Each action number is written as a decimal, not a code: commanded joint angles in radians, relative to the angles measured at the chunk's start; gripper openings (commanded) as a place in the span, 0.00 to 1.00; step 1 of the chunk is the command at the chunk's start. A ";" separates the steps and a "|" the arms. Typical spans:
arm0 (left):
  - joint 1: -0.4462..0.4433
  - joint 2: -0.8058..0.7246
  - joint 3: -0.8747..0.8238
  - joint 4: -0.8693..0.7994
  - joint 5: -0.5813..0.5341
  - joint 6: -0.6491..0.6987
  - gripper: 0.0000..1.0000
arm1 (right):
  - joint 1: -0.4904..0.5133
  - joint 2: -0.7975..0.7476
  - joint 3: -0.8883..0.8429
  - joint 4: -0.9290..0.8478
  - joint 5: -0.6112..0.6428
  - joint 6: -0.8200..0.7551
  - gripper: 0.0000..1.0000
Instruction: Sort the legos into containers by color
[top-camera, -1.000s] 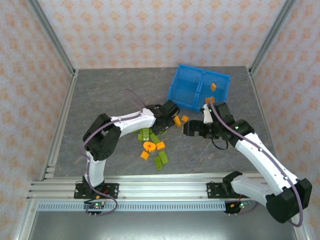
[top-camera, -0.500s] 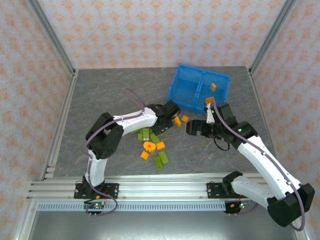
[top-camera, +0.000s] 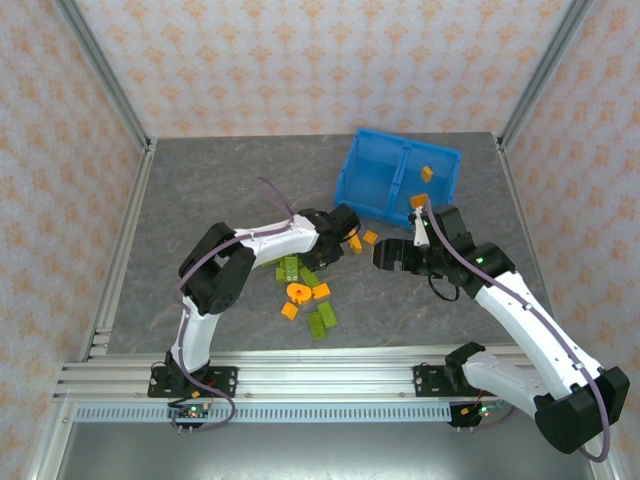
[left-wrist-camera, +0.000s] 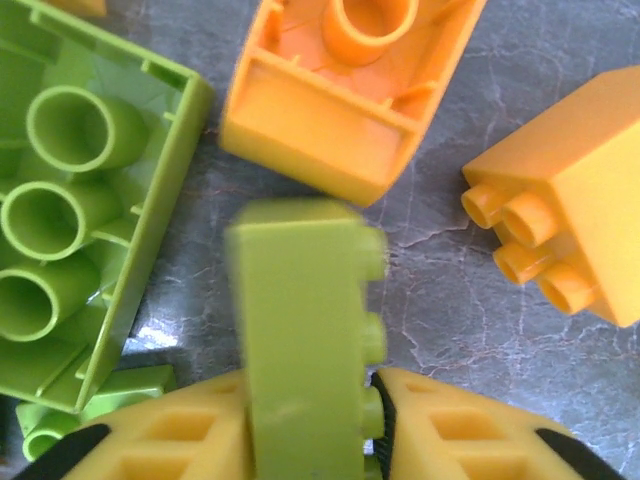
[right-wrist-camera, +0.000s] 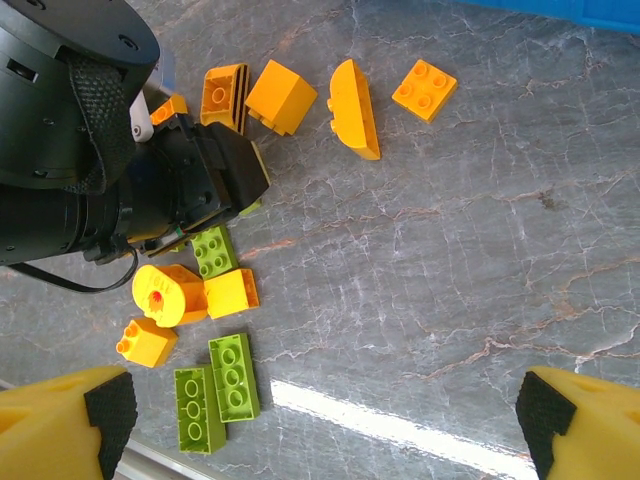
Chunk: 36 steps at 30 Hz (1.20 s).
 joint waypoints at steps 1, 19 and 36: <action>0.006 0.005 0.026 -0.041 -0.039 0.023 0.29 | 0.003 -0.023 0.009 -0.019 -0.001 0.002 0.99; 0.013 0.057 0.571 -0.055 -0.181 0.431 0.08 | 0.004 -0.099 0.006 0.027 0.050 0.060 0.99; 0.083 0.527 1.165 0.069 -0.092 0.829 0.24 | 0.004 -0.119 0.006 0.035 0.056 0.119 0.99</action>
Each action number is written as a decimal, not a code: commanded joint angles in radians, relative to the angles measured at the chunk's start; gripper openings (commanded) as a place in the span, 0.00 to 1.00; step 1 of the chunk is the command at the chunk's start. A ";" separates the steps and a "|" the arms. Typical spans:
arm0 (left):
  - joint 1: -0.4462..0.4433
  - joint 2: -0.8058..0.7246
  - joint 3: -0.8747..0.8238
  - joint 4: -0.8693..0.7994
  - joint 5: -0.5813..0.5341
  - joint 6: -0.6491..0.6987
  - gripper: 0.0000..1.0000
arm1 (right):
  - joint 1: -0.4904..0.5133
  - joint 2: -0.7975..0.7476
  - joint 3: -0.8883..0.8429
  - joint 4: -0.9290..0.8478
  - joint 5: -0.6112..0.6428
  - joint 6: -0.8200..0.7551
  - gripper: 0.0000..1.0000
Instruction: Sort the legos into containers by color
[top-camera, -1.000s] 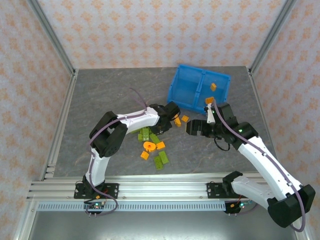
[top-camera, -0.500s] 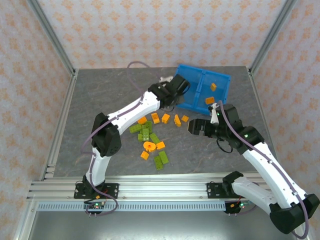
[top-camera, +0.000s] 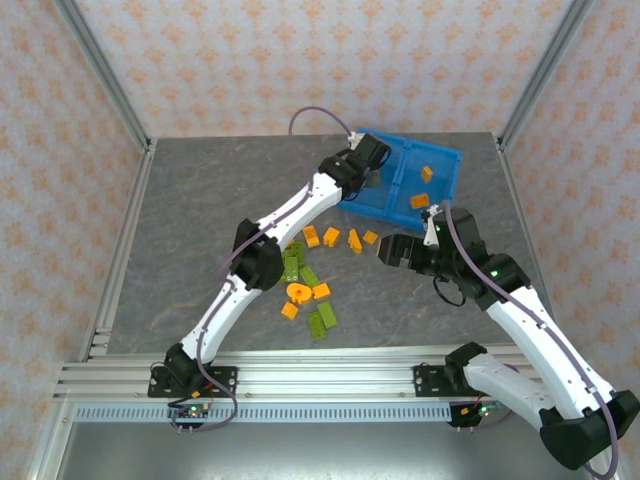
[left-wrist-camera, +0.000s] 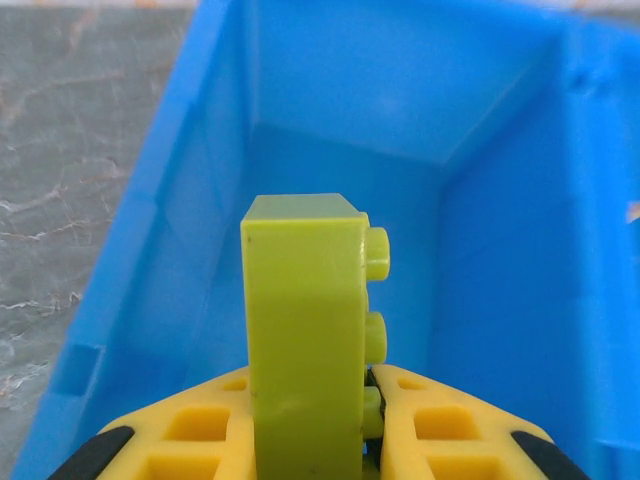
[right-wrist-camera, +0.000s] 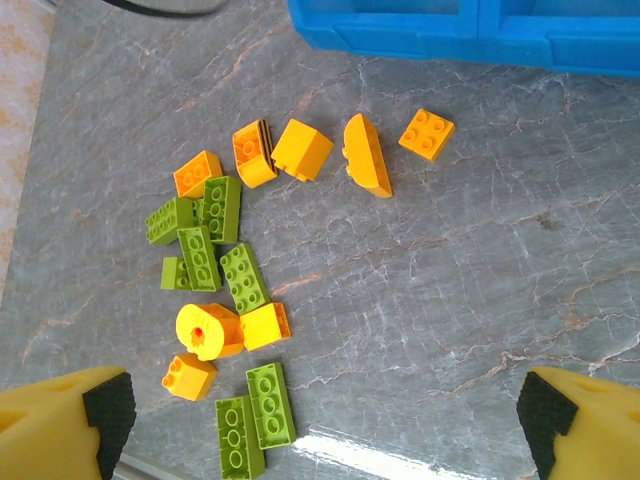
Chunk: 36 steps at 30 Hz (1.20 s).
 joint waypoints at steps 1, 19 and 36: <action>-0.002 -0.022 0.029 0.080 0.057 0.077 0.30 | 0.004 -0.016 0.006 0.020 0.022 0.021 0.99; -0.007 -0.558 -0.428 0.177 0.317 0.202 0.42 | 0.004 0.043 0.001 0.008 0.074 0.025 1.00; -0.100 -1.456 -1.290 -0.210 0.679 0.839 1.00 | 0.077 0.657 0.183 0.163 0.120 -0.095 0.63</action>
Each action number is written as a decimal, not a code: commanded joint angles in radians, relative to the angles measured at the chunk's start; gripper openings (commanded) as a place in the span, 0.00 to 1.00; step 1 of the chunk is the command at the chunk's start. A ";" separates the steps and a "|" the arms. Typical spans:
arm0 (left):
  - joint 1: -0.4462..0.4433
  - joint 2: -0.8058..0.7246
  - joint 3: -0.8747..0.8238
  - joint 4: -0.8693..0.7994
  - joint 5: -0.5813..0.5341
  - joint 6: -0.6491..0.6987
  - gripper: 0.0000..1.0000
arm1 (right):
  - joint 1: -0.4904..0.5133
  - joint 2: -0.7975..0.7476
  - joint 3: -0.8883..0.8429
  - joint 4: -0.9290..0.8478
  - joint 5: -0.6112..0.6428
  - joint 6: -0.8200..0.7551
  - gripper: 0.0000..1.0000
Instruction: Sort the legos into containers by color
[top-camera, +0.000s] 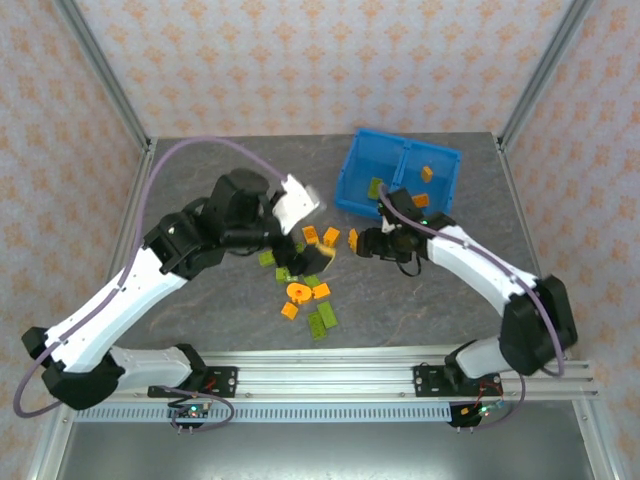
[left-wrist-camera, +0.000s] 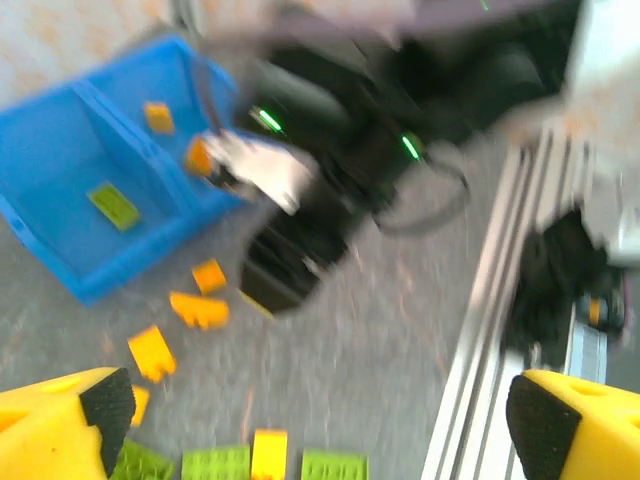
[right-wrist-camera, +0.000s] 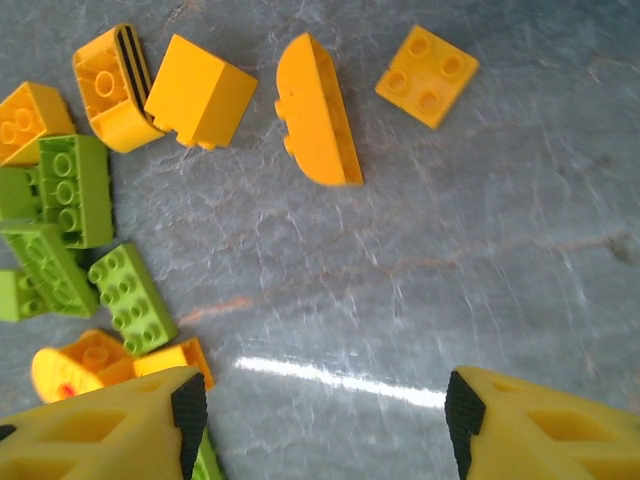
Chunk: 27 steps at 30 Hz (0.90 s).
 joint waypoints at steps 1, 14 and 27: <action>-0.001 -0.055 -0.145 -0.148 0.077 0.213 1.00 | 0.019 0.112 0.087 0.041 0.093 -0.059 0.62; -0.001 -0.328 -0.604 0.190 0.035 0.498 1.00 | 0.033 0.427 0.258 0.048 0.092 -0.066 0.51; 0.001 -0.277 -0.624 0.171 0.062 0.530 1.00 | 0.059 0.514 0.327 0.012 0.188 -0.059 0.18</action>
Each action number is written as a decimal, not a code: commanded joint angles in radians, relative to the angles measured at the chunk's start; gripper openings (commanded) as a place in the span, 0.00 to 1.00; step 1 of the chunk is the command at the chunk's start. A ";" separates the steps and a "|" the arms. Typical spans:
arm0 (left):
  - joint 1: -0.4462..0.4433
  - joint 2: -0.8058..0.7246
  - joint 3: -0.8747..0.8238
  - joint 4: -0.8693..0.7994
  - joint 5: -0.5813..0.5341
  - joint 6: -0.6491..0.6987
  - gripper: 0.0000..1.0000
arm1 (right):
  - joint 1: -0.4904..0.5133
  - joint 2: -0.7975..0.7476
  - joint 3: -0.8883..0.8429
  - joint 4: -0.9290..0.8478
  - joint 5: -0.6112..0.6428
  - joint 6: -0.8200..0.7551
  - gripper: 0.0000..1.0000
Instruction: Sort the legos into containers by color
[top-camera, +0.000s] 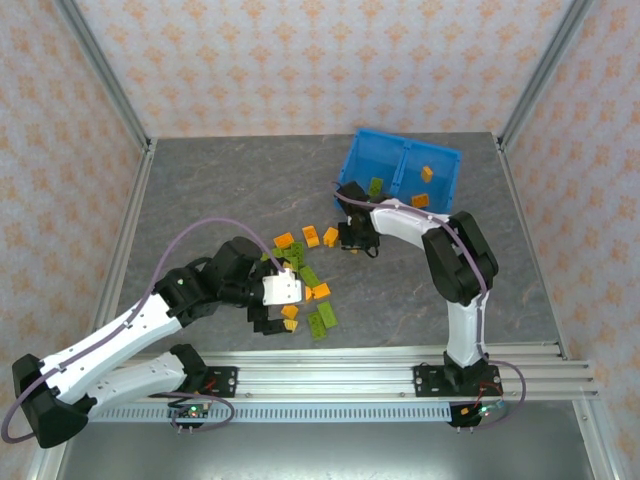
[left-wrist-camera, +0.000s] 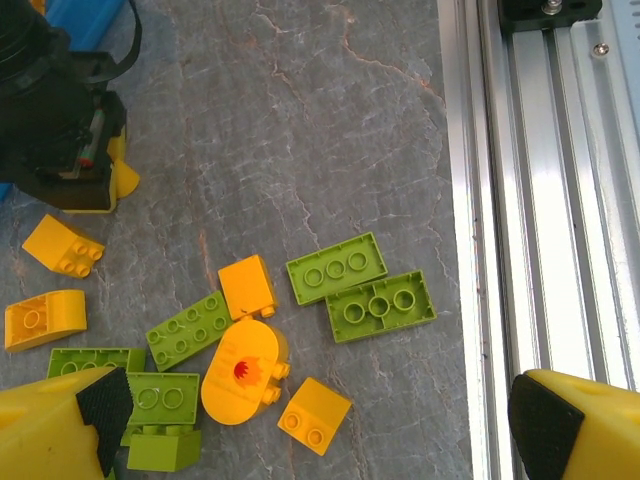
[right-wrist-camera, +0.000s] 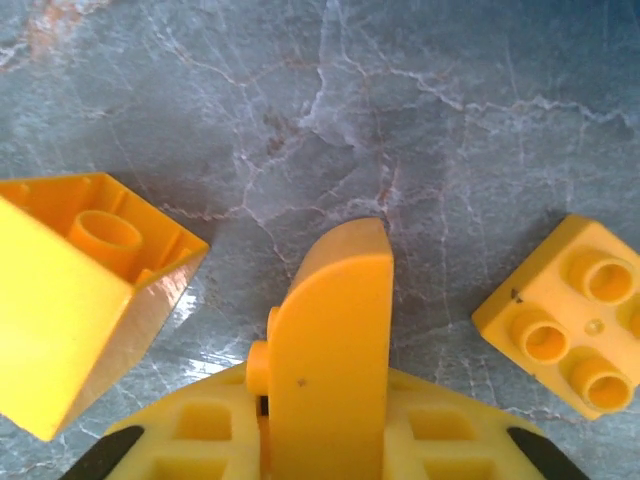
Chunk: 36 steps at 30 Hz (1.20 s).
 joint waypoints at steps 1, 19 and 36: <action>0.000 -0.008 -0.020 0.038 0.022 0.033 1.00 | 0.004 -0.040 0.005 -0.028 0.066 0.003 0.17; 0.071 -0.168 -0.129 0.267 0.036 -0.020 1.00 | -0.347 -0.444 -0.150 0.110 0.214 0.042 0.18; 0.072 -0.171 -0.128 0.236 -0.008 0.004 1.00 | -0.419 -0.085 0.136 0.100 0.234 0.002 0.47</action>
